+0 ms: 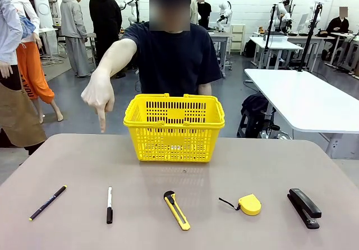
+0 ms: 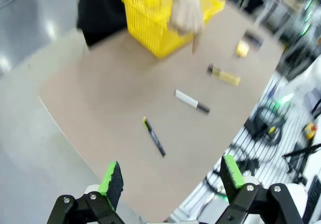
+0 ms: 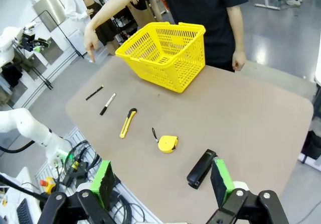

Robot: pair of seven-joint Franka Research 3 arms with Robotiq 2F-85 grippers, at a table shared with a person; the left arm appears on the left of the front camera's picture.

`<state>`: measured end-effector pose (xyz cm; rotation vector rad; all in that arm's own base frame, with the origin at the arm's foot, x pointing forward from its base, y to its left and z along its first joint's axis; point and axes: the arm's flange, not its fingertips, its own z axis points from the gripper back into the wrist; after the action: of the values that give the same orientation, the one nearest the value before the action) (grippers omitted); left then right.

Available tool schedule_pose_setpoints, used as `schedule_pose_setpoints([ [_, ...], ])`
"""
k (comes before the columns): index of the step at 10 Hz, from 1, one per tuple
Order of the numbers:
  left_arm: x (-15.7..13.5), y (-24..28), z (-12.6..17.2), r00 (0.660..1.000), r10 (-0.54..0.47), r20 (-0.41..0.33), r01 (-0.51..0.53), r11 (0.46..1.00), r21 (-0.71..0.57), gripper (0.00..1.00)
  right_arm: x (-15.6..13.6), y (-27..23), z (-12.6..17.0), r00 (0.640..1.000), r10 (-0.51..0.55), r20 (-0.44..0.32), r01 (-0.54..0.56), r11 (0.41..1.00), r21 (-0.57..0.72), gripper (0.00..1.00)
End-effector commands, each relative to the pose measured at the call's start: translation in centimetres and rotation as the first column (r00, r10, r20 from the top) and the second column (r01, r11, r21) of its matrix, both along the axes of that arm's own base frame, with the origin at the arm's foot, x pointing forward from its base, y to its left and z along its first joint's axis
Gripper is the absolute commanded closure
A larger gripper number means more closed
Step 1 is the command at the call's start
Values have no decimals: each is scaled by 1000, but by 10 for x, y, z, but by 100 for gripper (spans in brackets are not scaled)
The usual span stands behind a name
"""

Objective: Place the items the person wants into the basket.
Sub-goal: Pick up the item the person points to and place it in the Market Basket.

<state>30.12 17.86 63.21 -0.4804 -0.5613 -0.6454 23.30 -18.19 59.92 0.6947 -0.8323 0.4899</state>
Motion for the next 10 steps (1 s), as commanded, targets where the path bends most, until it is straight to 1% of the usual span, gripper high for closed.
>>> schedule_pose_setpoints([
  [1, 1, -90, 1, 991, -47, -129, 72, 978, 198, 0, 1, 0, -1, 1000, 16, 12, -16, 1000, 7, 0],
  [2, 2, -130, -4, 976, -10, -216, 71, 959, 275, 0, 1, 0, -1, 1000, 16, 12, -16, 1000, 7, 0],
  [3, -2, -168, -13, 961, 59, -271, 51, 923, 382, 0, 1, 0, -1, 1000, 16, 12, -16, 1000, 7, 0],
  [4, -7, -203, -26, 949, 115, -295, 33, 890, 454, 0, 1, 0, -1, 1000, 16, 12, -16, 1000, 7, 0],
  [6, -16, -251, -52, 917, 226, -328, -32, 862, 505, 0, 1, 0, -1, 1000, 16, 12, -16, 1000, 7, 0],
  [7, -19, -270, -69, 916, 273, -295, -91, 855, 510, 0, 1, 0, -1, 1000, 16, 12, -16, 1000, 7, 0],
  [8, -18, -289, -92, 905, 359, -227, -201, 833, 516, 0, 1, 0, -1, 1000, 16, 12, -16, 1000, 7, 0],
  [9, -15, -302, -114, 891, 418, -178, -267, 798, 540, 0, 1, 0, -1, 1000, 16, 12, -16, 1000, 7, 0],
  [10, -9, -312, -132, 874, 461, -156, -315, 780, 541, 0, 1, 0, -1, 1000, 16, 12, -16, 1000, 7, 0],
])
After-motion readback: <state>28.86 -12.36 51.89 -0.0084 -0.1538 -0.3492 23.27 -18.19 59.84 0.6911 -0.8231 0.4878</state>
